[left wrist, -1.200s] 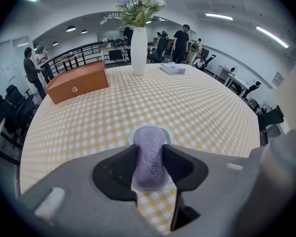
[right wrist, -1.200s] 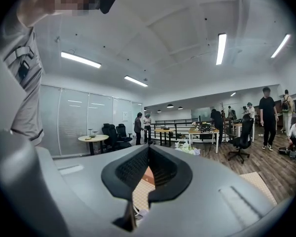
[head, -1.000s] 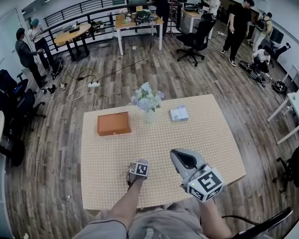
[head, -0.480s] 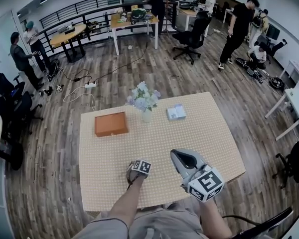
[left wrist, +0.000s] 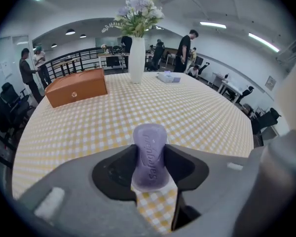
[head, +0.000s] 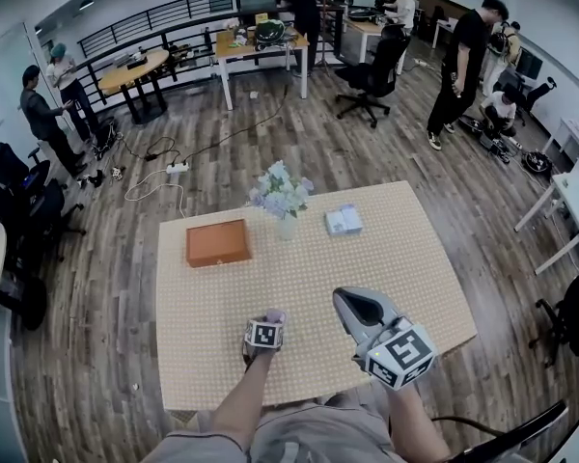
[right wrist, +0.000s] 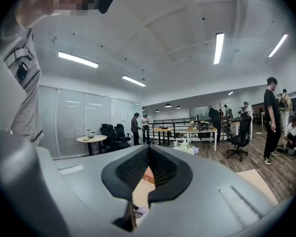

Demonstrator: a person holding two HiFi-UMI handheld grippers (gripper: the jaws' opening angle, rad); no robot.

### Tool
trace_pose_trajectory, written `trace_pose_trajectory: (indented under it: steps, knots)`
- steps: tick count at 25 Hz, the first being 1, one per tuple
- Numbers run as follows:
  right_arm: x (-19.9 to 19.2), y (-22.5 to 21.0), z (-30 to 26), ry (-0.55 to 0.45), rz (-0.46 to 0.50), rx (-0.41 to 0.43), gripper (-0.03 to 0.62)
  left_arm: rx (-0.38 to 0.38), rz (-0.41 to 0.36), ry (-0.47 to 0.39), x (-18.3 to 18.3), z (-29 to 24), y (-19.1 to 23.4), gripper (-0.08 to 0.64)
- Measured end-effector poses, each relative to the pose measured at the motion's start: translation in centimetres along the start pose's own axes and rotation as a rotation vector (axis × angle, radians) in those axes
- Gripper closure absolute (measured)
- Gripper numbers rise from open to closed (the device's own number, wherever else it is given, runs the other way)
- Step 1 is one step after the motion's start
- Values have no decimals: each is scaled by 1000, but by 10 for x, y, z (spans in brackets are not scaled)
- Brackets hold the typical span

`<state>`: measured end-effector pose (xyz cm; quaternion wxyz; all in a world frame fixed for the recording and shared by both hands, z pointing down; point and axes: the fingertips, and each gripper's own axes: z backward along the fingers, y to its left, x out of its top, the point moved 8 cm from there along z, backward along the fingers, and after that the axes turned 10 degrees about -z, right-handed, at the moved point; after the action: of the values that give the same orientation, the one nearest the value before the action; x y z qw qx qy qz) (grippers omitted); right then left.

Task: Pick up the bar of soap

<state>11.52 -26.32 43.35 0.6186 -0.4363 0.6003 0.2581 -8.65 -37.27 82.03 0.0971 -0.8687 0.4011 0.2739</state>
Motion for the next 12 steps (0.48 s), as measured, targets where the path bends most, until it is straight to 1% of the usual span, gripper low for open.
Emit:
trace_pose_trajectory:
  steps: [2, 4, 10, 12]
  knots:
    - [-2, 3, -3, 4, -5, 11, 591, -20, 63, -88, 2, 13, 2, 385]
    - [-4, 5, -5, 8, -10, 23, 591, -39, 107, -197, 9, 33, 3, 385]
    - [0, 14, -15, 1, -8, 62, 591, -95, 165, -581, 40, 116, 2, 385]
    - [3, 17, -19, -11, -11, 75, 591, -98, 162, -706, 50, 152, 1, 385]
